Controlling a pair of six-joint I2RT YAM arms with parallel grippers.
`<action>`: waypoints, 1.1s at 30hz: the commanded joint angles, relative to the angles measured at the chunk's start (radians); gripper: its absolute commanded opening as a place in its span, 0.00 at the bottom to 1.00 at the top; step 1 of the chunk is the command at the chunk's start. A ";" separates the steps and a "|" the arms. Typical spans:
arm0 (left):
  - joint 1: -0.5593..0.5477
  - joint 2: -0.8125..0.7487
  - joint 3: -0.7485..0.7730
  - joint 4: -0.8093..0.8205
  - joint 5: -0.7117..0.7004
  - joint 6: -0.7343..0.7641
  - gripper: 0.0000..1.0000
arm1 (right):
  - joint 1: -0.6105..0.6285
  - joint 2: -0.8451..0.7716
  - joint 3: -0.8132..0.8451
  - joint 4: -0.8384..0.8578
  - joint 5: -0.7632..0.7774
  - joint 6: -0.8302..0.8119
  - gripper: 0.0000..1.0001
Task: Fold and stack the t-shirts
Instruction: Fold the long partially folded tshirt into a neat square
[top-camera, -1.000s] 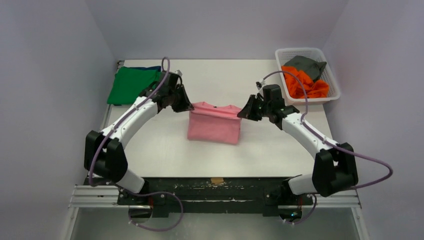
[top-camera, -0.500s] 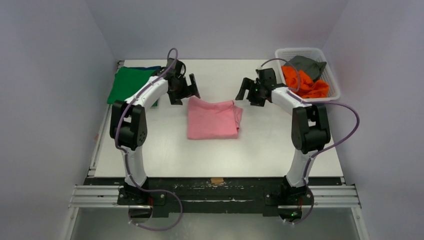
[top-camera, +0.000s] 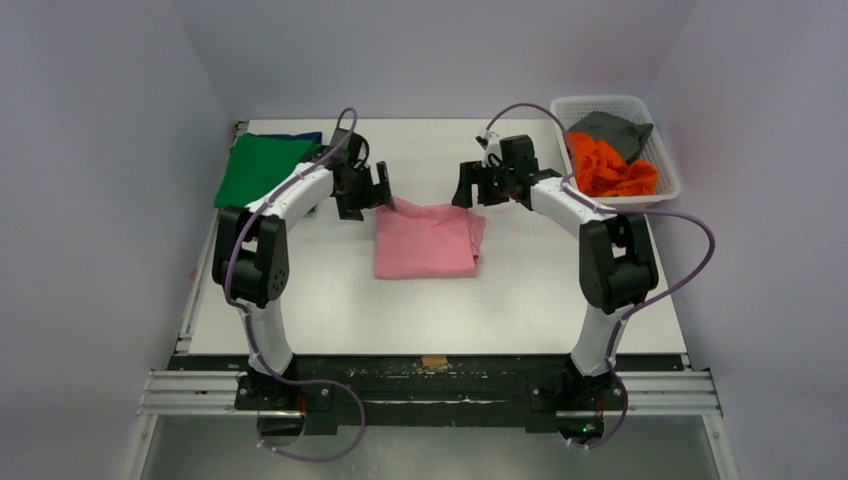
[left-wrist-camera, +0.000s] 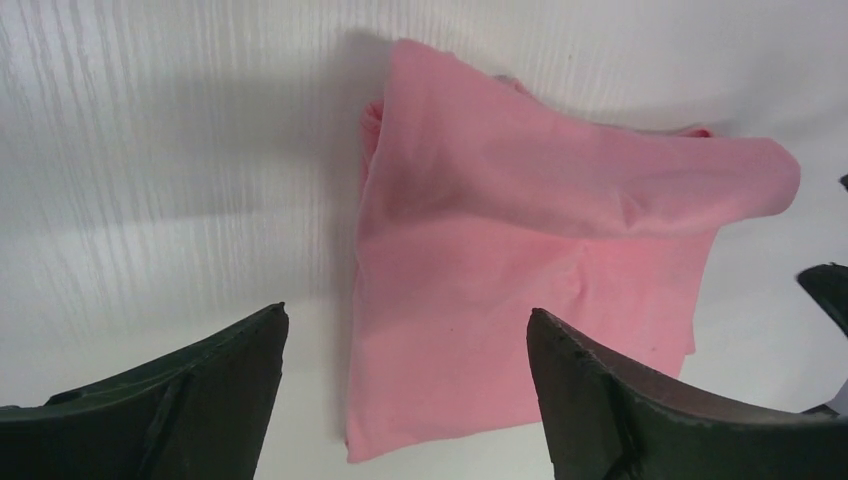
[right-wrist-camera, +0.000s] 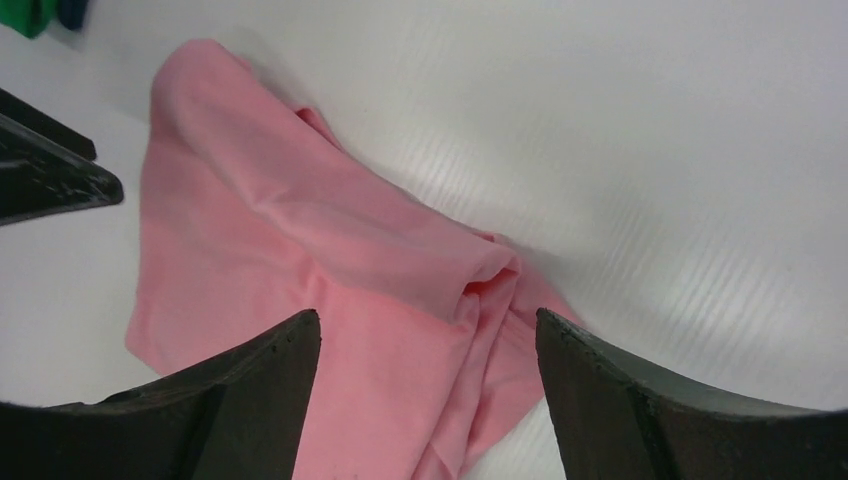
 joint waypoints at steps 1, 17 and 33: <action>0.030 0.075 0.084 0.057 0.066 0.064 0.80 | -0.001 0.093 0.081 -0.014 -0.096 -0.163 0.76; 0.033 0.121 0.137 0.142 0.222 0.075 0.00 | 0.022 0.125 0.095 0.082 -0.157 -0.101 0.00; 0.018 0.008 0.045 0.184 0.193 0.070 0.00 | -0.001 -0.118 -0.124 0.028 0.139 0.185 0.00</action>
